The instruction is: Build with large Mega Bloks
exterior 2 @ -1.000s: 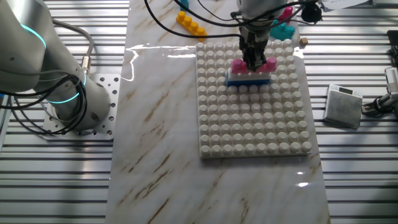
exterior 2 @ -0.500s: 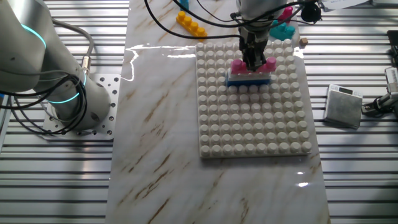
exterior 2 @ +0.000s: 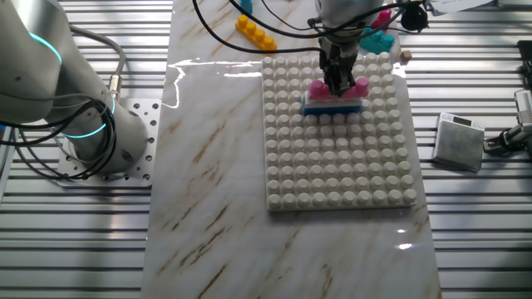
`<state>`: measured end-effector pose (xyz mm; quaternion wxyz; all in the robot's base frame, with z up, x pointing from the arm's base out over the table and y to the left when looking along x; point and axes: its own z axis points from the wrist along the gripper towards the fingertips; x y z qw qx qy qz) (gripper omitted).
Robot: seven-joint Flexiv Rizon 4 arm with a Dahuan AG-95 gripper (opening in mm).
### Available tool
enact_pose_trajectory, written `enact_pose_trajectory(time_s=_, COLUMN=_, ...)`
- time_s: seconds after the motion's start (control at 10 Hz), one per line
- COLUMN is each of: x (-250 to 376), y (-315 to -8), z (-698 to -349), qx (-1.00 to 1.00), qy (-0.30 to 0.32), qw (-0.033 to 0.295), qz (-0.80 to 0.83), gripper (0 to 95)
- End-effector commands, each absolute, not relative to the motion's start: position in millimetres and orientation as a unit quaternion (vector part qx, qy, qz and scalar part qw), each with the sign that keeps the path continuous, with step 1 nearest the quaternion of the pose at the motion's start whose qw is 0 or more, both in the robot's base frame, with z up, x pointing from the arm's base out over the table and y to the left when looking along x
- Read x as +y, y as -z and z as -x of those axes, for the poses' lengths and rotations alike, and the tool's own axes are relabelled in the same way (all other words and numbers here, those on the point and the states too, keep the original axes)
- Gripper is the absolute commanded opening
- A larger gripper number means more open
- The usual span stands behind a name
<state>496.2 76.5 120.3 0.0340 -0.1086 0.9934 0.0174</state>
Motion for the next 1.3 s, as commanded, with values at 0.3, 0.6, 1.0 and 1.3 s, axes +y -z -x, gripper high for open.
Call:
enact_pose_trajectory(time_s=0.3, x=75.9, y=-116.2, z=-496.3, qx=0.993, qy=-0.016, qw=0.035, qz=0.108, gripper=0.0)
enact_pose_trajectory(time_s=0.6, x=74.0, y=-116.2, z=-495.6, qx=0.994, qy=-0.019, qw=0.034, qz=0.106, gripper=0.0)
enact_pose_trajectory(time_s=1.0, x=74.0, y=-110.1, z=-495.8, qx=0.993, qy=-0.019, qw=0.039, qz=0.106, gripper=0.0)
enact_pose_trajectory(time_s=1.3, x=74.0, y=-109.1, z=-495.8, qx=0.993, qy=-0.018, qw=0.038, qz=0.108, gripper=0.0)
